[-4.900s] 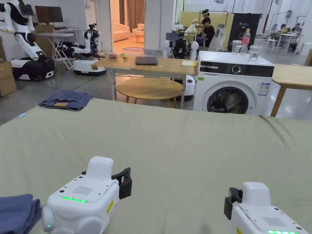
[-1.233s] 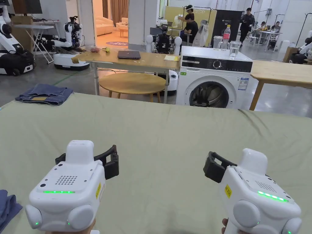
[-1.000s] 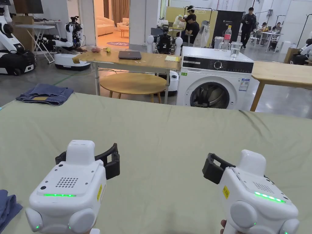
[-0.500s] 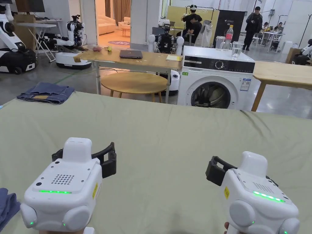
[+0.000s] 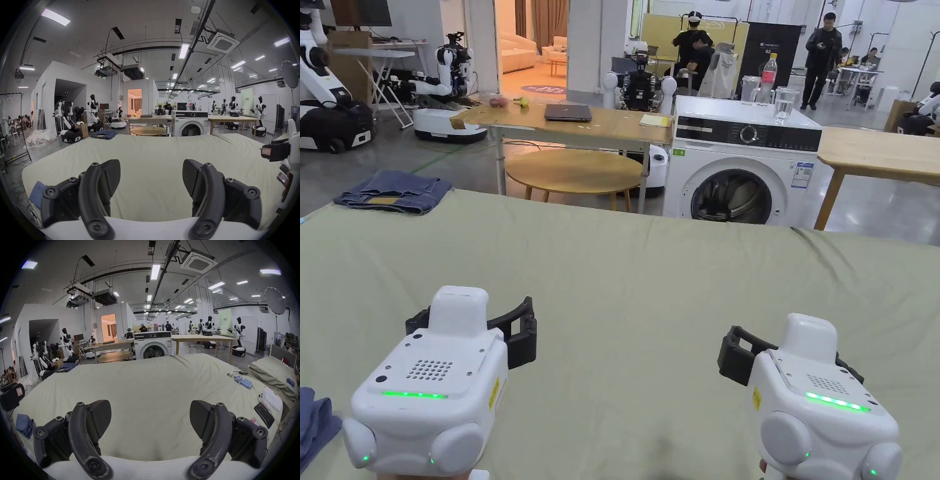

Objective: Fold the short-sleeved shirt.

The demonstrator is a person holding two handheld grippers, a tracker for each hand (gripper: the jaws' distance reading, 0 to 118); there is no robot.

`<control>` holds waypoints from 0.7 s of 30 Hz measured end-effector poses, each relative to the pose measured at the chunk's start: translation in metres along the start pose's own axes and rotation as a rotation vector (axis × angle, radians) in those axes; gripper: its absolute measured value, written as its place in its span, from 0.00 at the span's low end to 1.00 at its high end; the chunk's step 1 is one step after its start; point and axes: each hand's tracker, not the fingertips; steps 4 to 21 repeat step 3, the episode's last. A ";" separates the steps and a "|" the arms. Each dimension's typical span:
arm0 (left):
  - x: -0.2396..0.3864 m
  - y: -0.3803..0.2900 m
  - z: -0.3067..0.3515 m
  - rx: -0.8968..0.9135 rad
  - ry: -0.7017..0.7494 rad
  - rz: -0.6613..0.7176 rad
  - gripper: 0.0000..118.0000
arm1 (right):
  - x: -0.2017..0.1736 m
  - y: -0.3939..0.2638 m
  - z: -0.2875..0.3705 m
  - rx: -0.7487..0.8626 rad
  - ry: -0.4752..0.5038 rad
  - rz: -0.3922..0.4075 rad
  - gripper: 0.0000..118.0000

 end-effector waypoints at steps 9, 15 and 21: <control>0.000 0.000 0.000 -0.001 0.003 0.000 0.67 | 0.003 0.002 0.001 0.011 0.025 -0.025 0.85; 0.000 0.000 0.000 -0.001 0.003 0.000 0.67 | 0.003 0.002 0.001 0.011 0.025 -0.025 0.85; 0.000 0.000 0.000 -0.001 0.003 0.000 0.67 | 0.003 0.002 0.001 0.011 0.025 -0.025 0.85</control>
